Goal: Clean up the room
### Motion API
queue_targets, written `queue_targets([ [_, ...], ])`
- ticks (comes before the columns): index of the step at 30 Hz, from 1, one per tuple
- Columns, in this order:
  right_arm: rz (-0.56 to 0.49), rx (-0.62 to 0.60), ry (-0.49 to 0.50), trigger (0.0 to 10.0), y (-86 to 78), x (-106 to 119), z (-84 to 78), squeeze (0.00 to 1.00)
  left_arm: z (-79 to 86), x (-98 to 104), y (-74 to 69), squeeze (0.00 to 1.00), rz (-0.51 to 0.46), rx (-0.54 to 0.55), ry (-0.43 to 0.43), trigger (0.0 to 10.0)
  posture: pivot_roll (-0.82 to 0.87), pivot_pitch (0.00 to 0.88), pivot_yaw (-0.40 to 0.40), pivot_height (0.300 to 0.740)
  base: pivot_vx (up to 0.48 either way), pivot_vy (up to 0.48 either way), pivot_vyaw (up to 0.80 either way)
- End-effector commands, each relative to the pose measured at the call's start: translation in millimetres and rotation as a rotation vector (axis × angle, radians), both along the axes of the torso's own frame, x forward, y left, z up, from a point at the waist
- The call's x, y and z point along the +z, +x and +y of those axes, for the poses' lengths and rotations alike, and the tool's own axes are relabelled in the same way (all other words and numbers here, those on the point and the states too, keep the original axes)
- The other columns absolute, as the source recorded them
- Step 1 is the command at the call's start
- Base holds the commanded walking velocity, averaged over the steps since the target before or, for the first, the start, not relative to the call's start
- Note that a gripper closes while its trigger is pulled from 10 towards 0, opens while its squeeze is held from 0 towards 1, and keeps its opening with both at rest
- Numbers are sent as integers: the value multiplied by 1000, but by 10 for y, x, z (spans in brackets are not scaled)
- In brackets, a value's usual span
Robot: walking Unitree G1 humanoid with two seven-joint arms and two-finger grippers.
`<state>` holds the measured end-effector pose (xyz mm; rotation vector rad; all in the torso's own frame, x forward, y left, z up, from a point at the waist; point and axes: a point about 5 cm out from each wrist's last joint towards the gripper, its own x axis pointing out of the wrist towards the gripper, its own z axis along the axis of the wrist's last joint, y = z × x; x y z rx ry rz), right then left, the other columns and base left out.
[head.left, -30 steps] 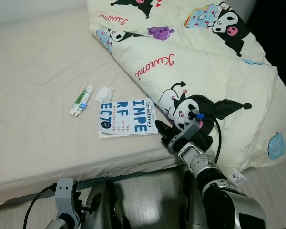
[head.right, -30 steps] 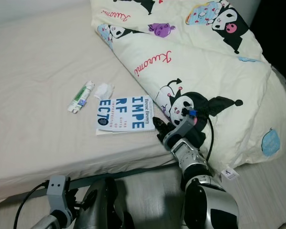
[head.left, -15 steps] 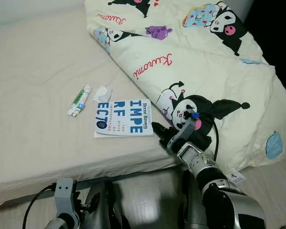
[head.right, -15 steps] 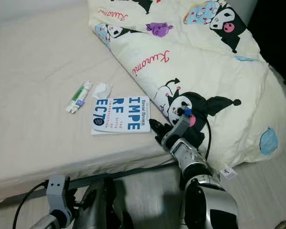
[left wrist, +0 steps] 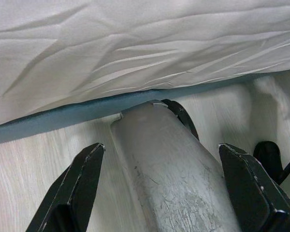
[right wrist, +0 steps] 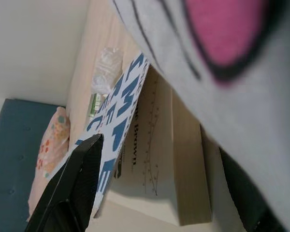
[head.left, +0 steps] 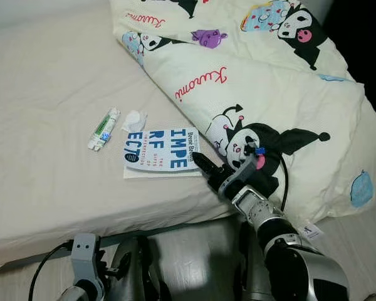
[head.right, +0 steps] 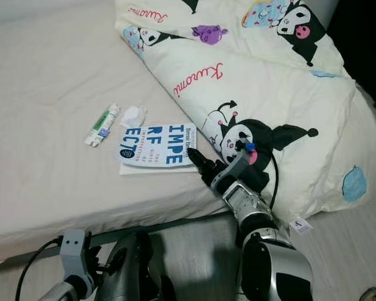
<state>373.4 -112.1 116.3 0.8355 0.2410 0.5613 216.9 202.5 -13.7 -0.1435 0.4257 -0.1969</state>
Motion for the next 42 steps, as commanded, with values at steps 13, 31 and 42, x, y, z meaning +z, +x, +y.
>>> queue_targets([
  [13, 229, 245, 4, 10000, -261, -348, 276, 0, -51, -305, -418, 0, 201, -26, -21, 10000, 165, 482, 136, 526, 0, 0, 0],
  [31, 164, 3, 61, 0, -86, -199, -57, 0, -75, -329, -428, 0, 216, -23, -22, 10000, 153, 463, 125, 526, 0, 0, 0],
  [42, -37, 178, 27, 0, -86, -16, -9, 0, -164, -274, -141, 0, 167, 11, -55, 10000, 101, 373, 74, 526, 0, 0, 0],
])
